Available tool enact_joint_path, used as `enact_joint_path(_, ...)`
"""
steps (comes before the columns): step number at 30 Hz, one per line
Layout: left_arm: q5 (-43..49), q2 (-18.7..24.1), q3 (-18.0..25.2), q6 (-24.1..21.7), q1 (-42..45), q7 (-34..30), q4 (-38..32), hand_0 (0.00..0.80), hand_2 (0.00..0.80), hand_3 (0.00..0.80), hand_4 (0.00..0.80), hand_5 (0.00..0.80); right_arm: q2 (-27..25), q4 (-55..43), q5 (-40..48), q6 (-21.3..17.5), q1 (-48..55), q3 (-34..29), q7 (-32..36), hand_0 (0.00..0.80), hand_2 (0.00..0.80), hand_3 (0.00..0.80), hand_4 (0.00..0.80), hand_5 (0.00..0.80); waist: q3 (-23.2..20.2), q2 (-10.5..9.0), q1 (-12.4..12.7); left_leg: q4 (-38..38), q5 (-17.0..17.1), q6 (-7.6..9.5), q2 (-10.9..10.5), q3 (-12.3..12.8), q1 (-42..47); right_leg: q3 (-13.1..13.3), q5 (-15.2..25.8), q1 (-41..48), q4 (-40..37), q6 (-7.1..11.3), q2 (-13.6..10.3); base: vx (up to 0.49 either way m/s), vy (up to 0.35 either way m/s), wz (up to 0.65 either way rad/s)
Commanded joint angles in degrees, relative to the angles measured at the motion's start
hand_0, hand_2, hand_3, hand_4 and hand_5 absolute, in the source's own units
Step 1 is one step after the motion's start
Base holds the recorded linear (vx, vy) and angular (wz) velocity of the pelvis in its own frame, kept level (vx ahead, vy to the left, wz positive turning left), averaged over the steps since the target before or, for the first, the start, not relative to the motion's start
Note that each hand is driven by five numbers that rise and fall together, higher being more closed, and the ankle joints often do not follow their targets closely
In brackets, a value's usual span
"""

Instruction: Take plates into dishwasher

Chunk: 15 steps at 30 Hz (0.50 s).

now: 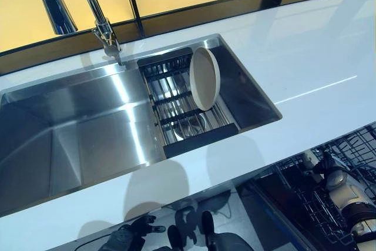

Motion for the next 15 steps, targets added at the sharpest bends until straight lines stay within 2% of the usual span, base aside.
enact_joint_path(1,0.4,1.5,0.5,-1.9,-6.2,1.5,1.7,0.000,0.000,0.000,0.000,0.000,1.2,-1.4,0.5,-1.0,-0.9,-0.4,-1.0,0.000,0.000,0.000,0.000,0.000,-0.5,-1.00,1.0,0.2,-6.3,1.37,-0.4,-1.5,2.0,1.6,-5.2,2.0,0.1,2.72,0.8,0.000,0.000,0.00)
enact_joint_path(6,-0.1,1.6,1.7,-2.2,-5.1,1.9,1.3,0.000,0.000,0.000,0.000,0.000,-0.4,-9.0,-1.0,-0.1,1.0,-3.3,-1.4,0.000,0.000,0.000,0.000,0.000,-0.2,-1.21,0.1,0.2,-6.4,1.45,-0.4,-1.3,2.2,2.1,-5.2,2.1,0.1,2.69,1.0,0.000,0.000,0.00)
enact_joint_path(10,0.2,1.8,3.1,-1.9,-4.4,2.0,0.8,0.000,0.000,0.000,0.000,0.000,-0.7,-15.1,-0.6,1.9,5.7,-7.4,1.2,0.000,0.000,0.000,0.000,0.000,0.0,-1.66,-0.9,0.2,-6.5,1.62,-0.3,-0.7,2.2,2.7,-5.0,1.9,0.1,2.76,1.2,0.000,0.000,0.00)
enact_joint_path(15,0.9,1.7,5.0,-2.1,-3.6,2.5,1.4,0.000,0.000,0.000,0.000,0.000,-2.6,-18.8,0.0,1.9,10.9,-12.1,5.2,0.000,0.000,0.000,0.000,0.000,-0.3,-2.61,-2.1,0.2,-6.8,1.84,-0.2,0.3,2.5,3.5,-5.0,1.9,0.1,2.84,1.4,0.003,0.011,-0.06)
